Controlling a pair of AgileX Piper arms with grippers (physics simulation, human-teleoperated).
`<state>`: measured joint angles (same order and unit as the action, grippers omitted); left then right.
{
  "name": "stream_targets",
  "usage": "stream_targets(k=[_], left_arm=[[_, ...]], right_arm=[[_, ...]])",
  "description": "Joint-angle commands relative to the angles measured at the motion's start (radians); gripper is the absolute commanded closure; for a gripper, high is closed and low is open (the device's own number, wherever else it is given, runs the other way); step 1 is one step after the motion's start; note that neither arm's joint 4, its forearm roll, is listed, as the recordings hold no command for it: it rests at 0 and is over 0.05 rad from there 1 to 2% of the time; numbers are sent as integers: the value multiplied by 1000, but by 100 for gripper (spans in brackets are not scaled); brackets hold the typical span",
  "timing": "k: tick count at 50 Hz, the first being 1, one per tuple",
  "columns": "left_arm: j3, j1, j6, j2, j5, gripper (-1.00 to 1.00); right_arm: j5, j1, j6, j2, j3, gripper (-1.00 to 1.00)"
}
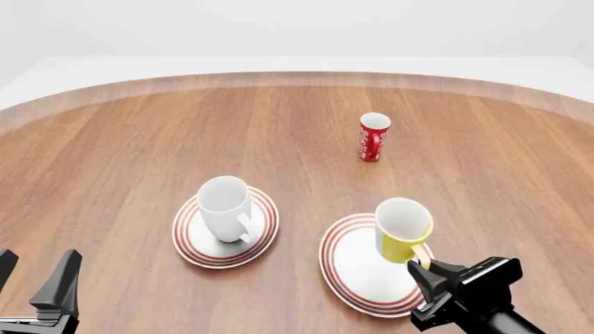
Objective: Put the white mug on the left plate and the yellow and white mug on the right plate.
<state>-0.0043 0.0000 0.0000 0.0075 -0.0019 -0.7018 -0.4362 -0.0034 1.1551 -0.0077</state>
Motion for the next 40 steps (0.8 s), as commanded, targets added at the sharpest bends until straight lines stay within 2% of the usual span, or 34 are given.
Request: stream_targets(k=[1,40], left_arm=[[0,0,0,0,0,-100],[0,0,0,0,0,-100]], right_arm=[[-29,0,6,38,6,100],[-156,-21,15,223,7,100]])
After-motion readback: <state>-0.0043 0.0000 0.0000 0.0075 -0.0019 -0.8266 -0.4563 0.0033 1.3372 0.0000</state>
